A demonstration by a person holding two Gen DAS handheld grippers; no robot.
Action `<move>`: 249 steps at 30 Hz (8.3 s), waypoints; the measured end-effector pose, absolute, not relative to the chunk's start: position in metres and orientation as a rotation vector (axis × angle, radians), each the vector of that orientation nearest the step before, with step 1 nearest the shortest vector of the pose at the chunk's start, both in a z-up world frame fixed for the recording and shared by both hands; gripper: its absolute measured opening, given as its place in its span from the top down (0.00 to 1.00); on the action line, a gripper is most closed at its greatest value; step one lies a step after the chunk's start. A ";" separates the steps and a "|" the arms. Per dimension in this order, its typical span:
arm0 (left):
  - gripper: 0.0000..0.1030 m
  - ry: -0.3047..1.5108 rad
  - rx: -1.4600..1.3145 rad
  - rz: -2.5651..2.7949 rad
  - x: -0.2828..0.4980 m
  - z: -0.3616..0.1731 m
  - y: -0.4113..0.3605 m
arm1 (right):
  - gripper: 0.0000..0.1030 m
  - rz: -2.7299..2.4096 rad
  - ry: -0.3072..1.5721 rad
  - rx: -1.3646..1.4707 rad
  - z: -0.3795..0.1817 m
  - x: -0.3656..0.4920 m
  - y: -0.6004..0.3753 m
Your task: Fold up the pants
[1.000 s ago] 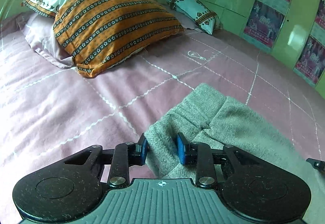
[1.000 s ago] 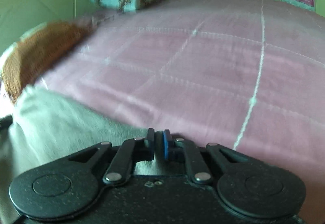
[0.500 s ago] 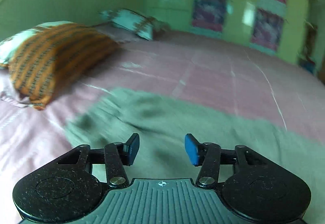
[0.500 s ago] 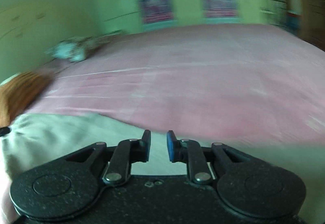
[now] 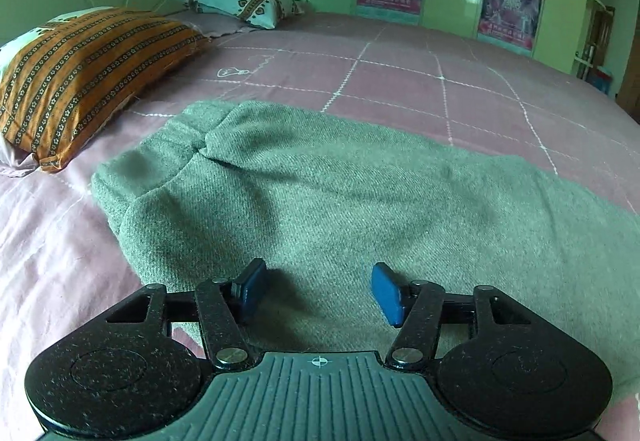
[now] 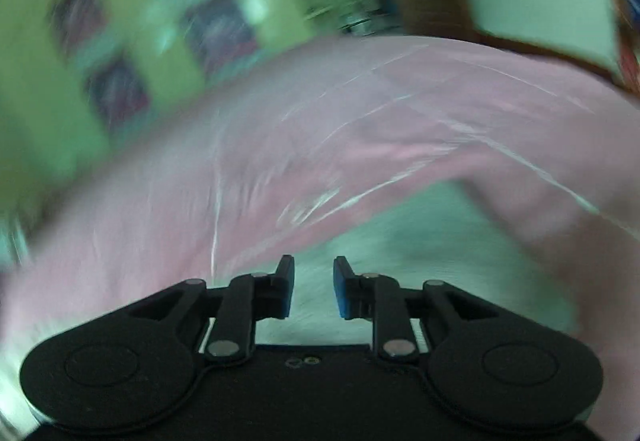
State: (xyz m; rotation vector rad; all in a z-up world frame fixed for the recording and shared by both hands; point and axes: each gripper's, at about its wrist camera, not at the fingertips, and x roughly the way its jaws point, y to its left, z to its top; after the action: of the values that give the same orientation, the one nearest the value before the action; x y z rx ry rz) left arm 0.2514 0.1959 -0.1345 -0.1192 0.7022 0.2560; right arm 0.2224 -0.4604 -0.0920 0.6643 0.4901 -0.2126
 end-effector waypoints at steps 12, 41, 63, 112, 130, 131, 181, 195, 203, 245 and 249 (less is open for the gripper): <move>0.28 0.710 -0.089 0.258 0.249 -0.135 0.185 | 0.87 -0.284 0.499 1.088 -0.145 0.158 -0.534; 0.26 0.685 -0.073 0.186 0.238 -0.138 0.190 | 0.98 -0.086 0.399 0.742 -0.063 0.169 -0.511; 0.25 0.622 -0.098 0.096 0.224 -0.101 0.119 | 0.89 -0.246 0.617 0.802 -0.127 0.185 -0.518; 0.19 0.731 0.035 -0.158 0.230 -0.132 -0.182 | 0.63 -0.237 0.499 0.959 -0.144 0.156 -0.531; 0.18 0.647 -0.065 0.004 0.221 -0.101 -0.036 | 0.93 -0.046 0.510 0.651 -0.071 0.213 -0.441; 0.18 0.634 -0.072 0.042 0.219 -0.097 -0.007 | 0.93 -0.022 0.505 0.621 -0.064 0.218 -0.423; 0.18 0.636 -0.544 0.248 0.194 -0.149 0.304 | 0.69 0.148 0.652 0.531 -0.100 0.187 -0.288; 0.66 0.484 -0.759 0.095 0.242 -0.192 0.363 | 0.66 0.331 0.689 0.125 -0.094 0.237 -0.095; 0.66 0.488 -0.741 0.059 0.246 -0.199 0.370 | 0.63 0.348 0.734 -0.116 -0.112 0.237 -0.042; 0.11 0.509 -0.137 -0.141 0.177 -0.086 0.066 | 0.47 0.239 0.653 0.811 -0.100 0.193 -0.307; 0.11 0.541 -0.150 -0.074 0.178 -0.098 0.104 | 0.47 0.254 0.693 0.805 -0.105 0.203 -0.285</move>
State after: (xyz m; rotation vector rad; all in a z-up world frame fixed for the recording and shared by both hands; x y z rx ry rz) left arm 0.1783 0.1040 -0.0980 -0.1497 0.5408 -0.0743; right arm 0.2028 -0.2845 -0.1048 0.8049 0.6927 0.2540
